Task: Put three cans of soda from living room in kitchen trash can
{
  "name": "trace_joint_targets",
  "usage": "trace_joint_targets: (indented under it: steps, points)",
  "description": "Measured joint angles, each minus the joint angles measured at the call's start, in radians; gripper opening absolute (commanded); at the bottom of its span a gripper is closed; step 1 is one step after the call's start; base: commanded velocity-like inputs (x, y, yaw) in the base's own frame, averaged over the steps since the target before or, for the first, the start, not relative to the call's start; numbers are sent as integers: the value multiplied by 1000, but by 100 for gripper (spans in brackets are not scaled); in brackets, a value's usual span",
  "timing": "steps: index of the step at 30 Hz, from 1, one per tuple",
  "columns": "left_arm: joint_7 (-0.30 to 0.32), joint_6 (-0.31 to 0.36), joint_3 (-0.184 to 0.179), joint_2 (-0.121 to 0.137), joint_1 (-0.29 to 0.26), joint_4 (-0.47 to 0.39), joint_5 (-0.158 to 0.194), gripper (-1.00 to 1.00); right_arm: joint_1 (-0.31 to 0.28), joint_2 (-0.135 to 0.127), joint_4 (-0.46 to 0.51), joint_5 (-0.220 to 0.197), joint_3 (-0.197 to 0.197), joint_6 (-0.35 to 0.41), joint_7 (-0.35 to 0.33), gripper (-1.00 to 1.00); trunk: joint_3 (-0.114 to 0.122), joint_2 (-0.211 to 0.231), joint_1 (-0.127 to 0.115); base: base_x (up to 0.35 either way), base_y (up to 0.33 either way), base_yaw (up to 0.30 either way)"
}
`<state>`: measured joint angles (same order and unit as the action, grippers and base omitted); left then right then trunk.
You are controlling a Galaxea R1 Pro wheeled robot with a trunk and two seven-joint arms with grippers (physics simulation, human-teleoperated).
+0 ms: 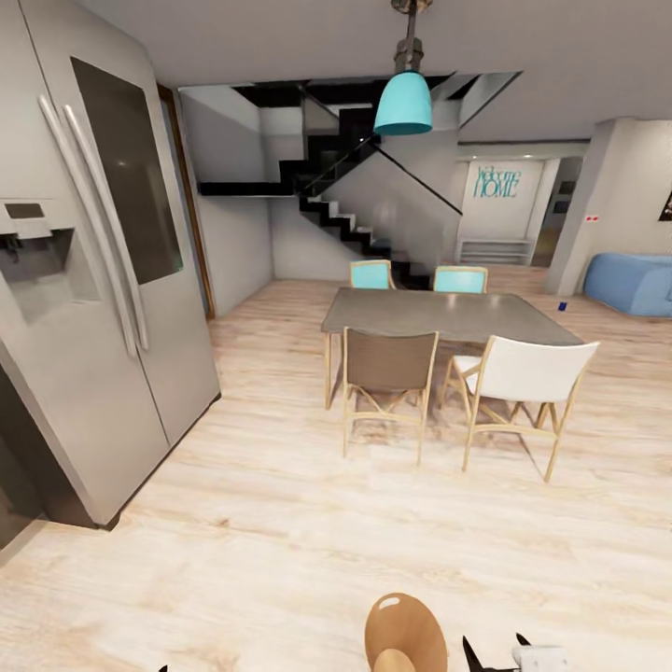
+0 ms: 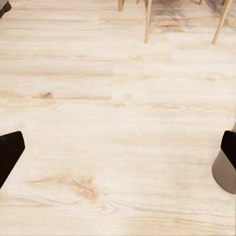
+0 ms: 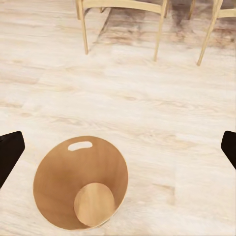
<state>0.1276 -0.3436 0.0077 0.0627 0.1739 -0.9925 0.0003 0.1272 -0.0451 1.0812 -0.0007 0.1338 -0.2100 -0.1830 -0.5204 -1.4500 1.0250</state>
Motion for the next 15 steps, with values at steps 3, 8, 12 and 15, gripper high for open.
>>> trace_joint_targets:
  steps: [3,8,12,15]
  points:
    - [-3,-4,0,0,1,0,0,100,0,-1,0,1,-1,0,-1,100,-4,0,0,109,78,-72]
    - [-4,-7,-1,-1,1,0,-1,100,0,-4,-2,1,-2,0,-2,100,-7,0,0,33,24,-28]
    - [-5,-7,-1,-1,1,0,-2,100,-1,-8,-5,-1,1,14,-2,100,-9,0,0,7,5,-6]
    - [-5,-8,-2,-1,1,0,-3,100,-19,-13,-2,-2,3,132,-3,100,-13,0,0,2,1,-2]
